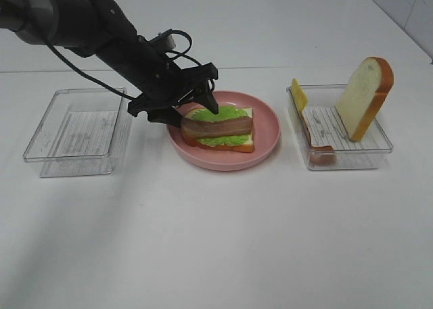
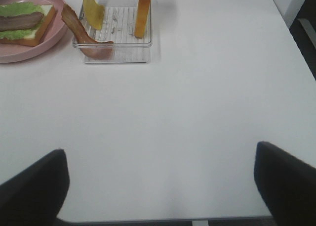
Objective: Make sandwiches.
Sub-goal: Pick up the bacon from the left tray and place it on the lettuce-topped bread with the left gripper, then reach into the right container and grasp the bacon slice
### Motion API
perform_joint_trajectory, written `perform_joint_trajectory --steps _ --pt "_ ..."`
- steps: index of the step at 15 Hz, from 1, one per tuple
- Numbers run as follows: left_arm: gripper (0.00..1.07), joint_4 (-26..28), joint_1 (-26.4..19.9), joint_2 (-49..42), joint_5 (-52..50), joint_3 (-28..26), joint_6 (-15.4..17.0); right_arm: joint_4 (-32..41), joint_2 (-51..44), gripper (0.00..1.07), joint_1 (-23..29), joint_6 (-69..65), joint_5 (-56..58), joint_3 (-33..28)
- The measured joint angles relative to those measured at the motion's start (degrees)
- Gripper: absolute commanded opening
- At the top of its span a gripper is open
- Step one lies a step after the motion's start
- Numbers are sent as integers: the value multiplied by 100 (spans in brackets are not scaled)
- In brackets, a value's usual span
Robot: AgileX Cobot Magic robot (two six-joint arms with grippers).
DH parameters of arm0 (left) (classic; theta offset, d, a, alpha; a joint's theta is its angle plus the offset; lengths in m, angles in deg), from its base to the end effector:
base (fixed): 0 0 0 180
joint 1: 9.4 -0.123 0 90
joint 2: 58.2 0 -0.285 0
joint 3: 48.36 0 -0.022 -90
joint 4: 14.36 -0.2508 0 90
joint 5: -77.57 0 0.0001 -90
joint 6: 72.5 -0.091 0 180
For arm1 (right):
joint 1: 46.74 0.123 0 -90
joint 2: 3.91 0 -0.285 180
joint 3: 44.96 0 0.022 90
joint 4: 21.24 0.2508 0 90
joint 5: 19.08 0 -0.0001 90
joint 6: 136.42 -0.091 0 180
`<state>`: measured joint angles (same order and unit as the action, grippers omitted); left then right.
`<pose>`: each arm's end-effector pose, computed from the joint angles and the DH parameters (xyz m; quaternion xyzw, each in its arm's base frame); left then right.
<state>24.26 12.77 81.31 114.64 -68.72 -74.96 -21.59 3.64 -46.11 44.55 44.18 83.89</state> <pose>0.4399 -0.2163 0.1323 -0.0152 0.9486 -0.2790 0.1489 -0.0025 -0.0005 0.2613 -0.0121 0.8744 -0.0045 0.4851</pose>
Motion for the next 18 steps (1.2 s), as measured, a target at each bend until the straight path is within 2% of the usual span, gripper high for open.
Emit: perform_joint_trajectory --steps 2,5,7,9,10,13,15,18 --pt "102 -46 0 -120 6 0 0 0 0 99 0 0 0 0" --pt "102 -195 0 -286 155 -178 0 0 0 99 0 0 0 0" --pt "102 -286 0 -401 510 -498 86 0 0 99 0 0 0 0" --pt "102 -779 0 -487 1272 -1066 378 0 0 99 0 0 0 0" --pt "102 -928 0 -493 1438 -1175 453 0 0 99 0 0 0 0" --pt "102 -2292 0 -510 3031 -1908 882 0 0 99 0 0 0 0" --pt "102 -2813 0 -619 3191 -2005 900 0 0 99 0 0 0 0" --pt "101 -3008 0 -1089 3220 -2000 877 0 0 99 0 0 0 0"
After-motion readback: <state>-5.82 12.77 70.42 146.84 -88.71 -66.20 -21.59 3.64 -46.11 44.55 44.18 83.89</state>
